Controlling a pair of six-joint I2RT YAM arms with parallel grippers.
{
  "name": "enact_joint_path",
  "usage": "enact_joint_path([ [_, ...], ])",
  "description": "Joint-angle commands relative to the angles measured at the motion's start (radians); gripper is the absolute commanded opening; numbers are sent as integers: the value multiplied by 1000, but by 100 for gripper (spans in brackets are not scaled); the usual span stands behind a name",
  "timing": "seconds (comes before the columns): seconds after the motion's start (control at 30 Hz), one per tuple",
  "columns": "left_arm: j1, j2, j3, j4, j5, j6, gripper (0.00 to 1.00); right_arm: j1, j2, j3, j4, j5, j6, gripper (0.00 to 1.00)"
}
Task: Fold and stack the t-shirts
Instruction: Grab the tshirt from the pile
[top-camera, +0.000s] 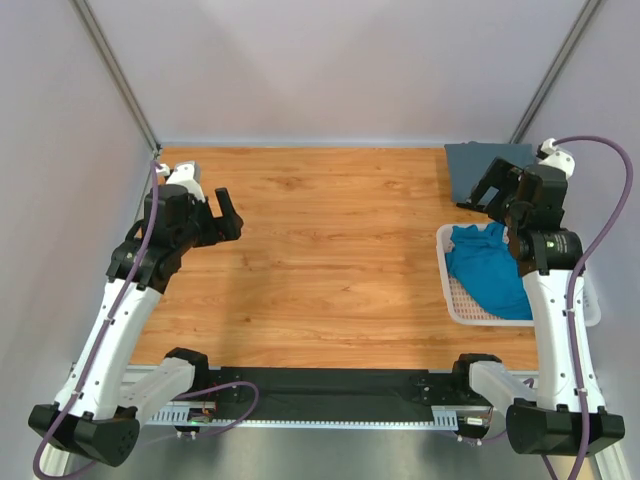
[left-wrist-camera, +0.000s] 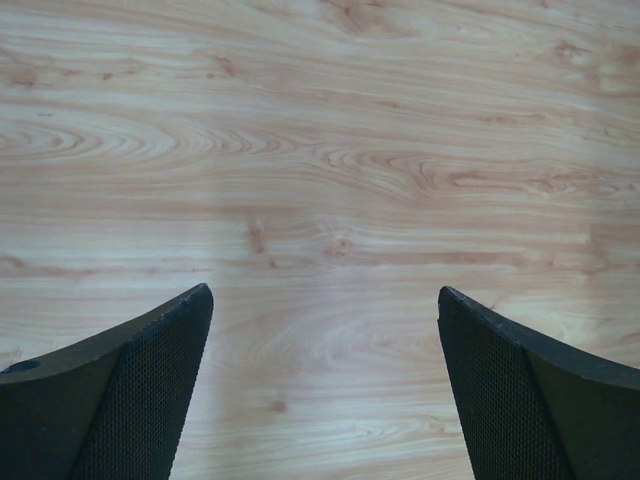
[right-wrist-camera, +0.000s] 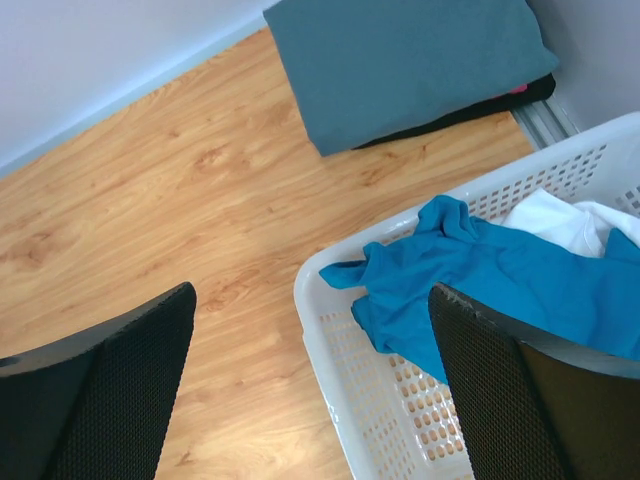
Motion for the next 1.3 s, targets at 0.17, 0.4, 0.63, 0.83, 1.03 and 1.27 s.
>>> enact_joint_path([
  [0.17, 5, -44, -4, 38, 28, 14, 100, -1, 11, 15, -117, 89, 32, 100],
  [0.4, 5, -50, -46, 57, 33, -27, 100, -6, 50, -92, -153, 218, 194, 100],
  [0.63, 5, -9, -52, 58, 4, -18, 99, -105, 134, -190, -36, 166, 305, 100],
  [0.83, 5, 80, -20, 65, 21, -47, 100, -112, 258, -181, 24, 190, 317, 100],
  [1.03, 5, 165, 12, 62, 27, -50, 99, -122, 288, -220, 172, 86, 409, 97],
  [1.27, 5, 225, 38, 65, 30, -61, 100, -122, 271, -289, 249, 112, 478, 78],
])
